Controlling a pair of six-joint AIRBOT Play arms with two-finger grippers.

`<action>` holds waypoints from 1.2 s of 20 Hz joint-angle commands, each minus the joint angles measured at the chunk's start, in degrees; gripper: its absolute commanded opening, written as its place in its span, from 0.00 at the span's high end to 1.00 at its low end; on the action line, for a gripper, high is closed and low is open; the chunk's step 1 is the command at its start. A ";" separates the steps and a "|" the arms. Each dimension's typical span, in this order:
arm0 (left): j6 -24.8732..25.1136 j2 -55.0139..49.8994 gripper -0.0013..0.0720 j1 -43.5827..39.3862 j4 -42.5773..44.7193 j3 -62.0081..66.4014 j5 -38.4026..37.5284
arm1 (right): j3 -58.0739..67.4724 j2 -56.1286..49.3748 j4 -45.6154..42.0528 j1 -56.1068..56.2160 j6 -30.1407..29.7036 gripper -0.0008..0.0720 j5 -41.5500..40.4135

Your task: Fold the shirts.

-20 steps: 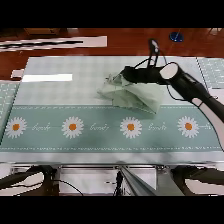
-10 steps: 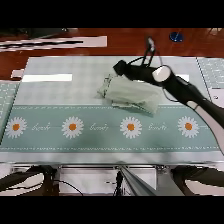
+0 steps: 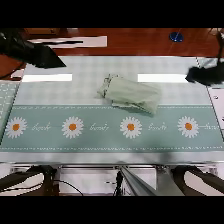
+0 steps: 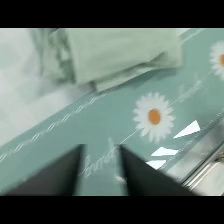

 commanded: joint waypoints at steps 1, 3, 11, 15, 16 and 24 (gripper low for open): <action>-1.31 -0.04 0.14 -0.02 6.38 -6.12 -0.31 | -6.16 -1.44 3.89 -12.17 -5.68 0.25 10.54; -3.61 -0.04 0.14 -0.02 6.43 -9.14 -0.28 | -11.39 -4.24 19.76 -14.05 -9.99 0.18 7.65; -9.07 0.09 0.16 -0.28 7.85 -10.58 -1.38 | -18.49 -18.05 52.59 -0.98 -20.65 0.18 -6.40; -9.90 0.13 0.16 -2.62 7.82 -10.58 -1.77 | -18.45 -21.73 57.48 6.32 -20.68 0.47 -11.76; -9.88 0.11 0.16 -3.32 7.85 -10.58 -1.77 | -18.14 -21.70 57.61 6.67 -21.09 0.75 -11.45; -9.62 0.11 0.16 -7.61 7.87 -10.58 -1.68 | -9.29 -3.82 49.44 -10.56 -16.92 0.96 7.50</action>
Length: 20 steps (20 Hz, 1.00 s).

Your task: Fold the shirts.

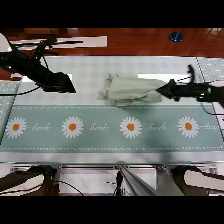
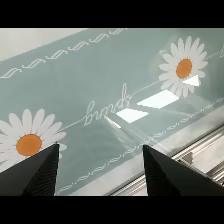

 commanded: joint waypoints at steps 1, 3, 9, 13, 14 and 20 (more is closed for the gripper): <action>0.83 0.02 0.16 -1.86 0.02 -0.02 0.20 | 3.93 11.26 -8.15 -9.66 9.27 0.96 6.67; 1.60 0.00 0.16 -2.40 0.02 -0.02 0.35 | 6.56 17.68 -16.81 -16.72 16.13 0.96 11.37; 5.95 0.00 0.16 -2.54 0.02 -0.02 0.37 | 10.78 27.61 -46.16 -39.28 21.31 0.96 33.33; 8.55 0.02 0.16 -2.51 0.02 -0.02 0.35 | 10.71 28.96 -63.45 -48.61 21.51 0.96 39.15; 9.14 0.00 0.16 -2.49 0.02 -0.02 0.37 | 10.71 29.16 -65.07 -49.88 21.51 0.96 39.15; 11.93 0.00 0.16 -2.38 0.04 0.00 1.73 | 10.51 29.14 -79.65 -53.35 21.64 0.96 37.38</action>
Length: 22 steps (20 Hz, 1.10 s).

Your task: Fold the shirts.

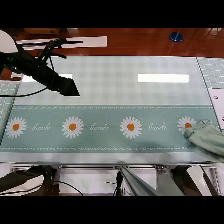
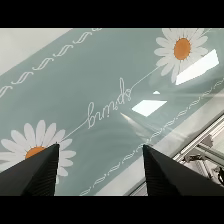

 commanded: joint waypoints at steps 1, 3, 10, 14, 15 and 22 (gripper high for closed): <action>1.66 0.00 0.16 0.04 0.02 0.00 2.78 | -0.55 0.22 -10.86 -1.99 0.37 0.96 -0.87; 1.66 0.00 0.16 0.07 0.02 0.02 6.16 | -3.02 0.22 -13.73 -1.99 0.66 0.96 -0.28; 1.64 0.00 0.16 0.87 0.02 0.02 8.92 | -20.61 0.22 -27.47 -1.99 -0.09 0.96 -2.03; 1.62 -0.02 0.16 2.38 0.17 0.02 8.96 | -26.99 0.22 -30.60 -1.99 0.00 0.63 -7.39; 1.62 -0.02 0.16 2.80 0.17 0.02 8.96 | -28.37 0.22 -30.71 -1.99 -0.04 0.50 -8.79; 1.42 -0.13 0.16 3.91 0.17 0.02 10.56 | -27.21 -0.92 -36.11 -1.70 3.06 0.35 -20.96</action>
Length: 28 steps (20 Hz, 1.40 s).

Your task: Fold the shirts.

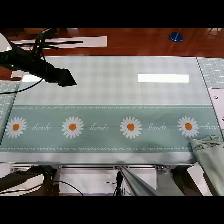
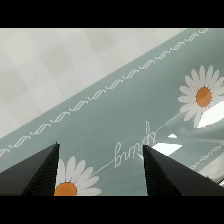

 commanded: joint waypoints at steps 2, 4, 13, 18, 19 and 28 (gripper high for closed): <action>-0.07 -0.04 0.14 0.28 -0.02 0.02 3.19 | 10.88 -2.95 7.08 2.71 3.17 0.34 -11.78; -0.07 -0.04 0.14 0.22 -0.20 0.02 6.73 | 24.22 -6.10 25.79 7.52 3.06 0.34 -22.23; -16.02 -3.13 0.26 -12.79 30.73 0.02 15.32 | 41.97 -22.38 56.00 50.75 -8.76 0.41 -12.09; -19.87 -9.92 0.26 -13.60 30.60 0.02 9.29 | 41.97 -30.14 47.52 67.93 -9.31 0.41 -10.05; -19.85 -10.99 0.26 -13.62 30.60 0.02 8.90 | 41.97 -31.12 47.12 69.92 -9.31 0.41 -10.91; -19.85 -13.44 0.26 -13.60 30.62 0.02 7.37 | 41.97 -33.24 40.37 73.92 -7.04 0.41 -16.02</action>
